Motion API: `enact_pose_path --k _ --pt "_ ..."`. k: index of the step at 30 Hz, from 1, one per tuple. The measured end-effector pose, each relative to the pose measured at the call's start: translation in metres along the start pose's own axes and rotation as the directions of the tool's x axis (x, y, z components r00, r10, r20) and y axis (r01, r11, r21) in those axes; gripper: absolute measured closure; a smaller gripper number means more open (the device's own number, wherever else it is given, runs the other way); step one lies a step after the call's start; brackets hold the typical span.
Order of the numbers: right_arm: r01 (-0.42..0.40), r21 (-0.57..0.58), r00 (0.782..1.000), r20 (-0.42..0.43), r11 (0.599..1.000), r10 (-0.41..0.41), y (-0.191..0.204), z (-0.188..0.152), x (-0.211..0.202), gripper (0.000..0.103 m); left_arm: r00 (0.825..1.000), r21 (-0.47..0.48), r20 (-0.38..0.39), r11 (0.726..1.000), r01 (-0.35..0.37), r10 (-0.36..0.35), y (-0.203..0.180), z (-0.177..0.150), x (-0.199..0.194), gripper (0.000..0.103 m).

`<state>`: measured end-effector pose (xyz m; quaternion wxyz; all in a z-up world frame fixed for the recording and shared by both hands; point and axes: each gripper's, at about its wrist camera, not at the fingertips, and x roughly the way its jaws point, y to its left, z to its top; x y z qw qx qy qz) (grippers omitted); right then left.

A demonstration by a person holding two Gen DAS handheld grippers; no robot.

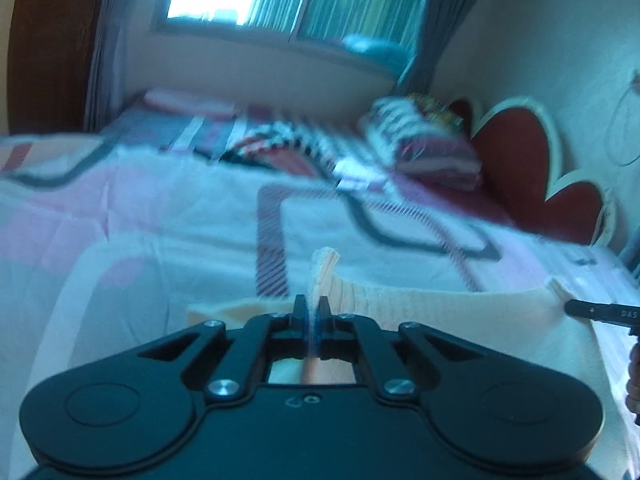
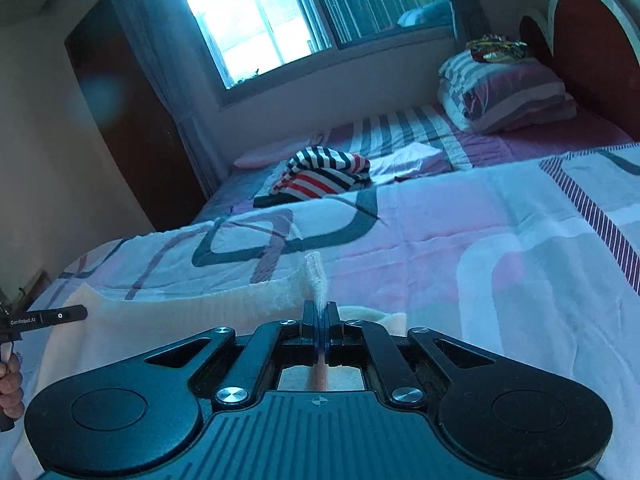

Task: Fold small clothes

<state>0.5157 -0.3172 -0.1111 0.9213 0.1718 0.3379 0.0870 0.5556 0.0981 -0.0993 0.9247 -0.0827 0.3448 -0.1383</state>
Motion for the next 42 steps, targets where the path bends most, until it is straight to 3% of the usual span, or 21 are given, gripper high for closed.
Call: enact_pose_path --k 2,3,5,7,8,10,14,15,17,18,20,21,23,26,28,29,30,32,34,39,42 --pt "0.037 0.007 0.997 -0.073 0.999 -0.036 -0.005 -0.007 0.016 0.101 0.997 0.0 -0.075 1.0 -0.022 0.022 0.003 -0.005 0.017 0.098" --pt "0.031 0.02 0.998 -0.05 0.999 -0.03 -0.008 -0.01 0.014 0.101 0.998 -0.008 -0.066 1.0 -0.023 0.023 0.005 -0.007 0.017 0.095" --pt "0.063 0.037 0.997 -0.049 0.997 -0.062 -0.005 -0.007 0.008 0.1 0.997 -0.03 -0.044 0.997 -0.068 0.066 0.005 -0.005 0.007 0.077" --pt "0.088 -0.017 0.996 0.021 0.996 -0.088 0.011 -0.004 -0.006 0.089 0.988 0.024 0.047 0.989 -0.145 0.144 -0.011 -0.003 -0.014 0.05" --pt "0.063 -0.039 0.998 0.029 0.997 -0.062 0.022 -0.003 -0.007 0.084 0.987 0.058 0.1 0.99 -0.13 0.124 -0.024 -0.004 -0.022 0.047" --pt "0.0 -0.098 1.0 -0.02 0.995 -0.002 0.052 -0.005 0.008 0.083 0.997 0.119 0.066 0.992 -0.039 0.031 -0.054 -0.004 -0.015 0.039" --pt "-0.06 -0.234 0.995 -0.096 0.97 0.038 0.11 -0.02 0.043 0.079 1.0 0.234 -0.017 0.972 0.007 -0.003 -0.107 -0.015 0.017 0.038" --pt "-0.052 -0.25 0.995 -0.092 0.967 0.03 0.115 -0.026 0.049 0.06 1.0 0.222 -0.03 0.975 0.002 0.005 -0.107 -0.018 0.024 0.038" --pt "-0.043 -0.28 0.996 -0.083 0.959 0.02 0.112 -0.03 0.051 0.045 0.998 0.199 -0.044 0.98 -0.026 0.036 -0.094 -0.021 0.031 0.037" --pt "-0.029 -0.29 0.997 -0.082 0.957 0.005 0.103 -0.028 0.049 0.046 0.997 0.19 -0.036 0.979 -0.066 0.074 -0.078 -0.025 0.03 0.037" --pt "0.101 -0.267 0.992 -0.05 0.958 -0.119 0.073 -0.021 0.039 0.052 0.992 0.154 -0.006 0.981 -0.12 0.122 -0.045 -0.027 0.019 0.037" --pt "0.138 -0.228 0.988 -0.04 0.964 -0.151 0.051 -0.017 0.033 0.069 0.989 0.147 0.009 0.978 -0.148 0.148 -0.031 -0.027 0.013 0.038" --pt "0.119 -0.146 0.991 -0.049 0.982 -0.127 0.026 -0.01 0.026 0.087 0.984 0.113 -0.003 0.977 -0.178 0.18 -0.015 -0.025 0.01 0.037" --pt "0.143 -0.168 0.988 -0.04 0.975 -0.152 0.04 0.0 0.019 0.085 0.979 0.093 0.018 0.975 -0.202 0.201 -0.019 -0.018 -0.002 0.039" --pt "0.099 -0.206 0.995 0.024 0.973 -0.096 0.064 -0.003 0.002 0.067 0.982 0.112 0.091 0.978 -0.178 0.168 -0.037 -0.019 -0.021 0.037" --pt "0.068 -0.218 0.998 0.032 0.973 -0.063 0.075 -0.009 -0.002 0.045 0.987 0.108 0.103 0.985 -0.136 0.125 -0.049 -0.021 -0.027 0.037" --pt "0.024 -0.236 1.0 0.004 0.972 -0.024 0.087 -0.016 -0.001 0.037 0.993 0.112 0.088 0.99 -0.089 0.079 -0.06 -0.025 -0.027 0.037" --pt "-0.009 -0.296 0.998 -0.059 0.955 -0.009 0.109 -0.035 0.01 0.038 0.999 0.201 0.022 0.979 -0.039 0.036 -0.091 -0.04 -0.014 0.035" --pt "0.034 -0.34 0.995 -0.079 0.94 -0.065 0.116 -0.051 0.024 0.043 0.996 0.288 -0.031 0.955 -0.075 0.088 -0.11 -0.056 0.004 0.034" --pt "0.042 -0.313 0.995 -0.078 0.949 -0.07 0.114 -0.046 0.011 0.043 0.996 0.214 0.008 0.973 -0.086 0.086 -0.103 -0.053 -0.012 0.035" --pt "0.004 -0.378 0.994 -0.099 0.926 -0.044 0.131 -0.062 0.003 0.043 0.999 0.2 0.034 0.98 -0.021 0.014 -0.109 -0.06 -0.028 0.034"
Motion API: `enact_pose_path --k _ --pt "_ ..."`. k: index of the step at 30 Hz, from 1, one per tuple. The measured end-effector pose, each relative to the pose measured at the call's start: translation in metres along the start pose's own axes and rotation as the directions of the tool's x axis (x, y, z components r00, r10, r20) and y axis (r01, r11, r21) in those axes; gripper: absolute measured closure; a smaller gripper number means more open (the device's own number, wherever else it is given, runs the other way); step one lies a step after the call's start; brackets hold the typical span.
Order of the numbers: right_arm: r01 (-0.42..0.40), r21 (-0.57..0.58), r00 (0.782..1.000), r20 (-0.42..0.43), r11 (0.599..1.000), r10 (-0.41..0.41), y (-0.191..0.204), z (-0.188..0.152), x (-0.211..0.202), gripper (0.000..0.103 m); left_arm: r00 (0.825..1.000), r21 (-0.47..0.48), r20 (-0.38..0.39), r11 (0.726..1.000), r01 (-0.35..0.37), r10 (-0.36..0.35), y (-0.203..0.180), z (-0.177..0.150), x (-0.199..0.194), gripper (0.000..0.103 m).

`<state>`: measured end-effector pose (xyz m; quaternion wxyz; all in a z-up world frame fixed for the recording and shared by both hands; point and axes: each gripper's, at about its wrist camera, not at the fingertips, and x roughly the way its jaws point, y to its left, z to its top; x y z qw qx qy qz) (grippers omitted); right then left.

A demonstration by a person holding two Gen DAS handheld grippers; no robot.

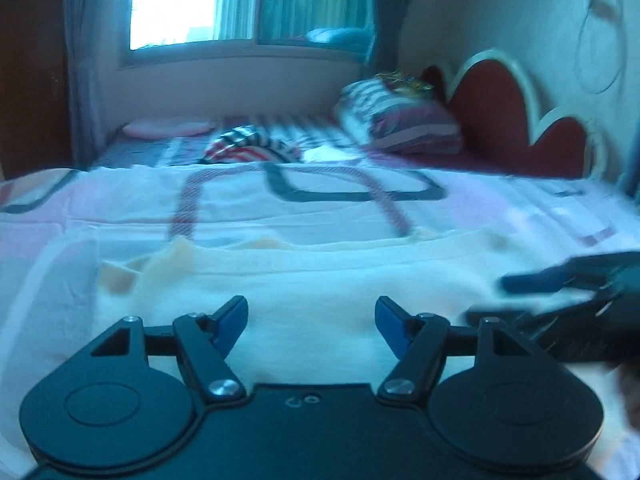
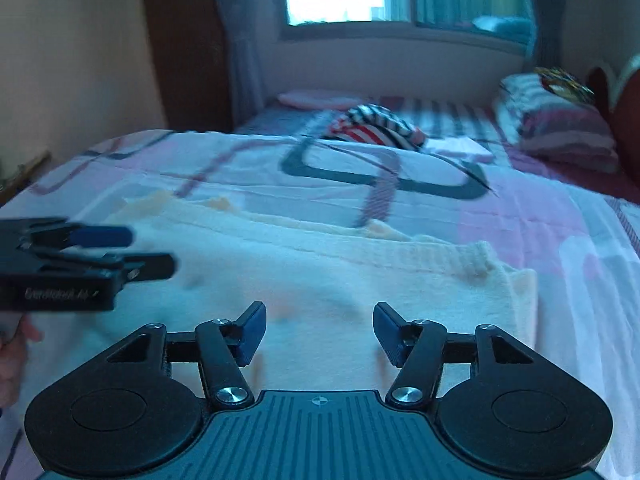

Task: Fold small clothes

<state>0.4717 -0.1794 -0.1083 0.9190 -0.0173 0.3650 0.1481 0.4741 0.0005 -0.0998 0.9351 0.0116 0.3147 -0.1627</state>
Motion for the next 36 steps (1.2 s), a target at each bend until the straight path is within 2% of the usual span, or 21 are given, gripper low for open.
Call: enact_pose_path --k 1,3,4,6,8,10,11,13,14,17,18,19,22,25,26,27,30,32,36 --pt "0.018 -0.015 1.0 -0.017 1.0 -0.018 0.004 -0.005 0.005 0.043 1.0 0.032 -0.028 1.0 0.002 -0.002 -0.008 -0.004 0.004 0.033" --pt "0.023 0.012 1.0 0.0 1.0 -0.023 -0.003 -0.014 0.004 0.043 0.995 0.082 -0.082 0.996 -0.045 0.052 -0.014 -0.014 0.015 0.033" --pt "0.05 0.039 0.999 0.0 0.998 -0.05 -0.012 -0.015 -0.001 0.043 0.998 0.069 -0.054 0.997 -0.032 0.036 -0.007 -0.019 0.011 0.032" --pt "0.142 0.075 0.99 -0.007 0.987 -0.142 -0.03 -0.019 -0.01 0.043 0.997 0.029 -0.054 0.998 -0.061 0.062 0.013 -0.023 0.002 0.032" --pt "0.157 0.086 0.988 -0.019 0.984 -0.156 -0.042 -0.025 -0.02 0.043 0.994 0.032 -0.054 0.995 -0.097 0.098 0.025 -0.026 -0.008 0.032" --pt "0.184 0.058 0.983 -0.025 0.981 -0.183 -0.033 -0.023 -0.028 0.043 0.992 0.018 -0.056 0.993 -0.113 0.114 0.025 -0.025 -0.018 0.035" --pt "0.182 0.053 0.983 -0.006 0.982 -0.182 -0.025 -0.021 -0.034 0.043 0.992 0.009 -0.05 0.994 -0.112 0.112 0.019 -0.024 -0.026 0.035" --pt "0.112 0.046 0.992 0.051 0.993 -0.114 -0.005 -0.023 -0.054 0.043 0.997 0.008 -0.023 0.998 -0.069 0.069 0.004 -0.028 -0.042 0.034" --pt "0.088 0.043 0.995 0.045 0.995 -0.09 0.008 -0.028 -0.058 0.043 0.999 0.005 -0.017 0.999 -0.05 0.05 -0.005 -0.033 -0.05 0.034" --pt "0.023 0.01 0.999 -0.046 1.0 -0.023 0.039 -0.054 -0.05 0.043 0.997 0.022 -0.079 1.0 -0.012 0.014 -0.029 -0.054 -0.053 0.034" --pt "0.05 -0.027 0.998 -0.048 0.998 -0.052 0.049 -0.066 -0.046 0.043 0.994 0.05 -0.106 0.998 -0.029 0.034 -0.036 -0.064 -0.048 0.034" --pt "0.069 -0.037 0.997 -0.02 0.997 -0.07 0.053 -0.072 -0.047 0.043 0.995 0.07 -0.079 0.996 -0.056 0.062 -0.04 -0.071 -0.049 0.034" --pt "0.1 0.003 0.995 -0.026 0.995 -0.1 0.054 -0.067 -0.054 0.043 0.994 0.005 -0.094 0.999 -0.05 0.05 -0.032 -0.065 -0.058 0.035" --pt "0.051 -0.024 0.999 0.005 0.998 -0.05 0.071 -0.064 -0.068 0.045 0.996 0.011 -0.074 0.998 -0.058 0.059 -0.032 -0.062 -0.075 0.038" --pt "0.043 -0.031 0.999 -0.005 0.999 -0.043 0.077 -0.066 -0.068 0.053 0.993 0.03 -0.084 0.996 -0.078 0.08 -0.033 -0.064 -0.078 0.038" --pt "0.041 -0.037 0.999 -0.025 0.998 -0.042 0.084 -0.069 -0.067 0.056 0.991 0.041 -0.098 0.995 -0.09 0.093 -0.034 -0.068 -0.079 0.038" --pt "0.035 -0.043 0.998 -0.052 0.998 -0.037 0.09 -0.081 -0.064 0.056 0.99 0.032 -0.113 0.996 -0.083 0.086 -0.026 -0.082 -0.085 0.035" --pt "0.058 -0.057 0.997 -0.053 0.997 -0.061 0.086 -0.085 -0.07 0.056 0.989 0.025 -0.105 0.994 -0.107 0.109 -0.017 -0.086 -0.093 0.035" --pt "0.199 0.035 0.978 -0.075 0.979 -0.196 0.039 -0.101 -0.097 0.056 0.986 -0.045 -0.112 0.991 -0.128 0.122 0.016 -0.095 -0.108 0.037"
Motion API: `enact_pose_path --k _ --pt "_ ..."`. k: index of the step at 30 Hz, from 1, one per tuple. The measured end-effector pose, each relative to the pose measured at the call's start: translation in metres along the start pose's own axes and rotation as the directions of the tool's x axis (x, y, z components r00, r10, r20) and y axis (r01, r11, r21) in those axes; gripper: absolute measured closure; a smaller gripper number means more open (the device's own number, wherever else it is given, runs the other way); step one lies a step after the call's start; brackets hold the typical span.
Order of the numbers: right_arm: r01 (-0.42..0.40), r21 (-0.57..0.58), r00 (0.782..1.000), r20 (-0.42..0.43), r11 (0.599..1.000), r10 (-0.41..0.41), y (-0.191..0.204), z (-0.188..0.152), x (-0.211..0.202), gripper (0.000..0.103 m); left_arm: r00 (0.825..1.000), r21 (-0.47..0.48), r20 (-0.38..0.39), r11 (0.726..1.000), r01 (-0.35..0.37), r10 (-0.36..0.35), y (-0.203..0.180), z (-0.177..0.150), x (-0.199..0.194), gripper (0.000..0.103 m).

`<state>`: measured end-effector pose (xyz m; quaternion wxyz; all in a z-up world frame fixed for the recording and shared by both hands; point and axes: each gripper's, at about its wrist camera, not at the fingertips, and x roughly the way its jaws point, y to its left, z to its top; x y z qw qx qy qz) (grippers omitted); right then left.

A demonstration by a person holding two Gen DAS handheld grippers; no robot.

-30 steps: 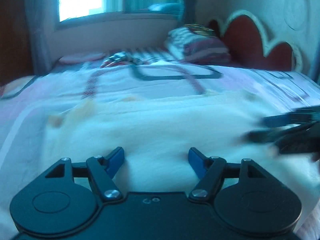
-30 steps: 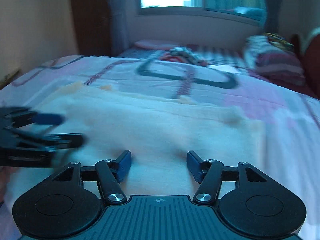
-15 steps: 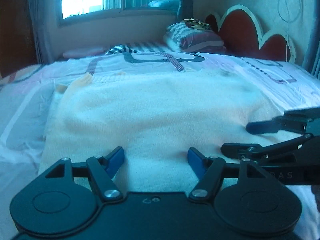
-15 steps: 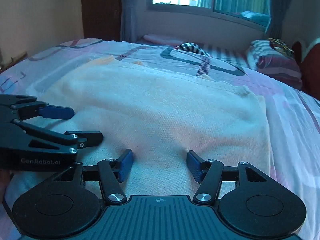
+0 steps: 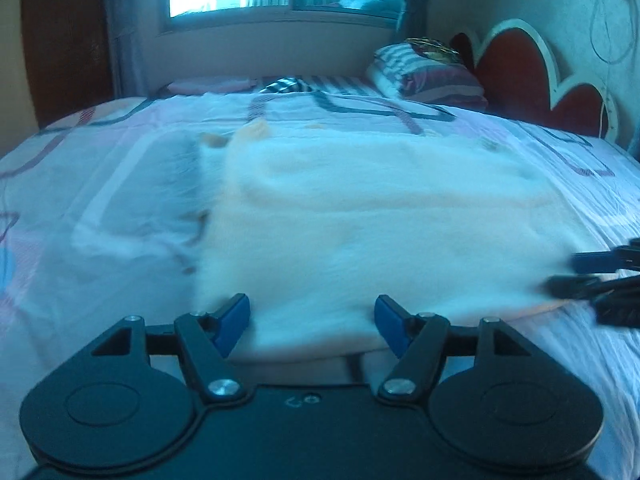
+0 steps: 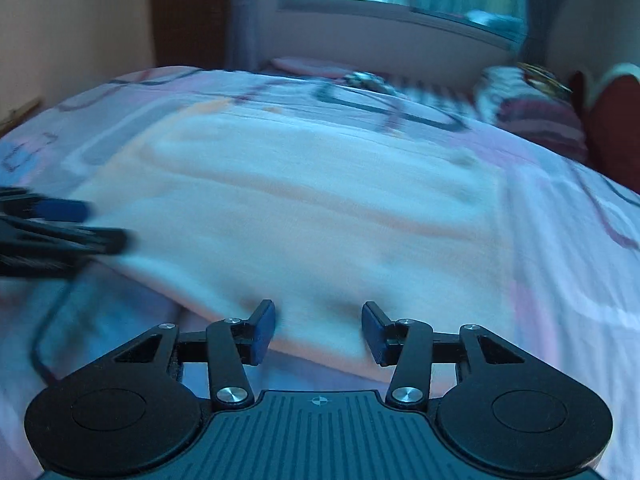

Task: Fold small clothes

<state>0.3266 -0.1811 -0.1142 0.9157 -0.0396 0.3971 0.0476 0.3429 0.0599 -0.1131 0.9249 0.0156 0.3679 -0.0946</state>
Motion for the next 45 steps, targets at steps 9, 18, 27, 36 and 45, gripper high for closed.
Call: enact_pose_path --k 9,18,27,36,45 --pt "0.012 0.081 1.0 -0.005 0.997 -0.012 -0.028 0.003 -0.014 0.066 0.999 -0.009 -0.032 0.999 -0.044 0.044 0.0 0.006 -0.001 0.045" --pt "0.037 0.102 0.999 -0.01 0.994 -0.036 -0.034 0.001 -0.016 0.076 0.997 -0.021 -0.044 0.998 -0.061 0.06 0.0 0.008 -0.002 0.045" --pt "0.035 0.086 0.999 -0.043 0.996 -0.032 -0.032 -0.007 -0.007 0.076 0.997 -0.005 -0.046 0.998 -0.065 0.065 0.0 0.005 0.0 0.044" --pt "0.024 0.102 0.999 -0.033 0.994 -0.021 -0.035 -0.004 -0.021 0.076 0.989 -0.015 -0.07 0.991 -0.131 0.13 0.002 0.012 -0.018 0.043" --pt "-0.136 0.206 0.983 0.149 0.969 0.107 -0.037 0.016 -0.063 0.101 0.999 -0.503 -0.02 0.864 0.029 -0.045 0.034 -0.021 -0.04 0.063"
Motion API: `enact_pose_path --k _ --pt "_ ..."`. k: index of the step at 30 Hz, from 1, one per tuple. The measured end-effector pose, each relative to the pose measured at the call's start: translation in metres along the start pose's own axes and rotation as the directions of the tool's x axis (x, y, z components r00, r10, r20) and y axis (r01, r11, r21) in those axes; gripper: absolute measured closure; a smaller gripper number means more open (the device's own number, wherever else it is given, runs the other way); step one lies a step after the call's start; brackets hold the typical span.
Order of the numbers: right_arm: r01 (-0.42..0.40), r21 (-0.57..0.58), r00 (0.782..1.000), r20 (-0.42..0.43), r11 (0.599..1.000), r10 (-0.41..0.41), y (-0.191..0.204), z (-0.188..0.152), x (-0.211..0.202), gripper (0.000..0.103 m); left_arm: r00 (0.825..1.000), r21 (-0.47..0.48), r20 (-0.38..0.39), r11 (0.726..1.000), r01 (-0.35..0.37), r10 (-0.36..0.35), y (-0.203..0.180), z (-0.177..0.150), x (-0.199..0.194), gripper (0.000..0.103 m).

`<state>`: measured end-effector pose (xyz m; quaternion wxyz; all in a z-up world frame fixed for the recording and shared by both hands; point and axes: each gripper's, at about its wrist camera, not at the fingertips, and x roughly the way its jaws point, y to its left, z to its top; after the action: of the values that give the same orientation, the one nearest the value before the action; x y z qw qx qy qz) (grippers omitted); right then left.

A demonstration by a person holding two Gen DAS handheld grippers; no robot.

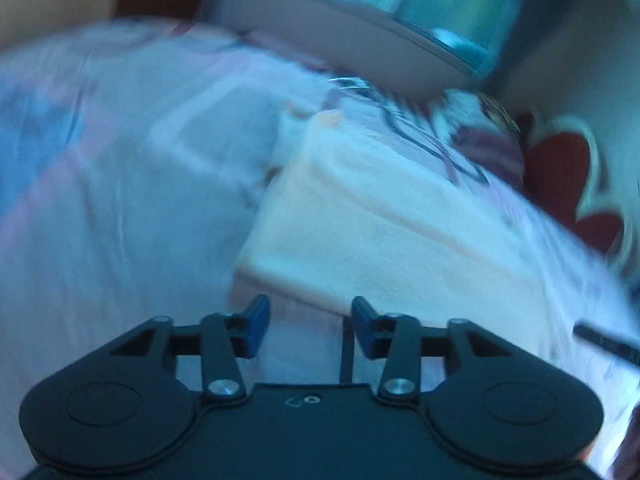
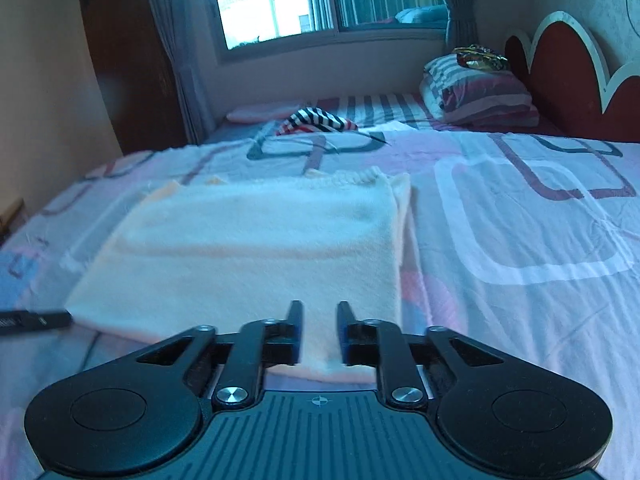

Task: Fold small clothes

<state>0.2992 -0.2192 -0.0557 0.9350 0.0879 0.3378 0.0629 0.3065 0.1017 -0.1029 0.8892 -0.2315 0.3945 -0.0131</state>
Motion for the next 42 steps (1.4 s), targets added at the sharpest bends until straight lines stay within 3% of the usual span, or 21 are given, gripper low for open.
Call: enact_pose_path --k 2,5,9,11,13,15,19,22,25,26,27,29,31,32,33,35,38,40,42 --pt "-0.019 -0.018 1.0 0.004 1.0 0.019 0.006 0.007 0.007 0.103 0.999 -0.187 0.015 0.981 0.053 -0.051 0.016 -0.005 0.009 0.063" --pt "-0.048 -0.024 0.999 -0.006 0.999 0.048 0.012 0.019 0.028 0.103 0.994 -0.298 0.058 0.949 0.106 -0.092 0.022 -0.004 0.02 0.063" --pt "-0.107 -0.007 0.994 -0.031 0.994 0.107 0.016 0.035 0.069 0.103 0.984 -0.376 0.125 0.912 0.163 -0.124 0.026 0.005 0.04 0.064" --pt "-0.136 -0.012 0.99 -0.042 0.991 0.135 0.021 0.039 0.09 0.103 0.978 -0.412 0.169 0.893 0.184 -0.124 0.028 0.006 0.052 0.071" --pt "-0.163 -0.014 0.985 -0.05 0.986 0.163 0.026 0.041 0.108 0.103 0.979 -0.446 0.178 0.879 0.169 -0.097 0.028 0.009 0.062 0.088" --pt "-0.188 -0.009 0.981 -0.056 0.982 0.187 0.031 0.041 0.123 0.103 0.978 -0.481 0.184 0.859 0.174 -0.095 0.028 0.013 0.071 0.092" --pt "-0.193 -0.021 0.978 -0.086 0.981 0.19 0.04 0.037 0.142 0.103 0.979 -0.477 0.185 0.863 0.166 -0.085 0.023 0.022 0.078 0.097" --pt "-0.181 -0.025 0.977 -0.12 0.983 0.177 0.038 0.033 0.15 0.103 0.962 -0.435 0.257 0.877 0.201 -0.093 0.017 0.018 0.061 0.097" --pt "-0.191 -0.046 0.979 -0.083 0.981 0.186 0.039 0.038 0.142 0.103 0.961 -0.405 0.264 0.894 0.189 -0.083 0.015 0.014 0.057 0.096" --pt "-0.195 -0.039 0.978 -0.082 0.98 0.191 0.039 0.039 0.144 0.103 0.962 -0.419 0.26 0.888 0.191 -0.084 0.017 0.012 0.06 0.094" --pt "-0.194 -0.03 0.977 -0.093 0.981 0.19 0.038 0.038 0.147 0.103 0.966 -0.452 0.247 0.873 0.183 -0.075 0.022 0.01 0.062 0.077" --pt "-0.196 -0.006 0.975 -0.109 0.981 0.194 0.037 0.036 0.155 0.103 0.957 -0.489 0.276 0.845 0.218 -0.088 0.028 0.008 0.066 0.073" --pt "-0.2 0.005 0.974 -0.105 0.98 0.2 0.035 0.036 0.158 0.103 0.96 -0.478 0.269 0.855 0.202 -0.077 0.024 0.013 0.068 0.078" --pt "-0.202 0.013 0.974 -0.105 0.979 0.203 0.034 0.036 0.158 0.103 0.965 -0.463 0.253 0.867 0.184 -0.07 0.022 0.017 0.07 0.084" --pt "-0.202 0.017 0.974 -0.104 0.979 0.203 0.033 0.036 0.159 0.103 0.97 -0.451 0.235 0.877 0.164 -0.061 0.02 0.02 0.07 0.097" --pt "-0.202 0.023 0.974 -0.1 0.979 0.203 0.031 0.036 0.159 0.103 0.965 -0.392 0.254 0.905 0.164 -0.065 0.011 0.026 0.062 0.097" --pt "-0.214 0.054 0.972 -0.091 0.975 0.218 0.026 0.034 0.16 0.103 0.96 -0.214 0.266 0.966 0.146 -0.087 -0.022 0.041 0.046 0.097" --pt "-0.223 0.096 0.969 -0.087 0.97 0.232 0.02 0.036 0.158 0.103 0.958 -0.095 0.263 0.985 0.144 -0.115 -0.05 0.05 0.04 0.097" --pt "-0.211 0.155 0.974 -0.052 0.965 0.221 0.007 0.039 0.146 0.103 0.956 0.04 0.244 0.986 0.161 -0.166 -0.085 0.057 0.036 0.097"
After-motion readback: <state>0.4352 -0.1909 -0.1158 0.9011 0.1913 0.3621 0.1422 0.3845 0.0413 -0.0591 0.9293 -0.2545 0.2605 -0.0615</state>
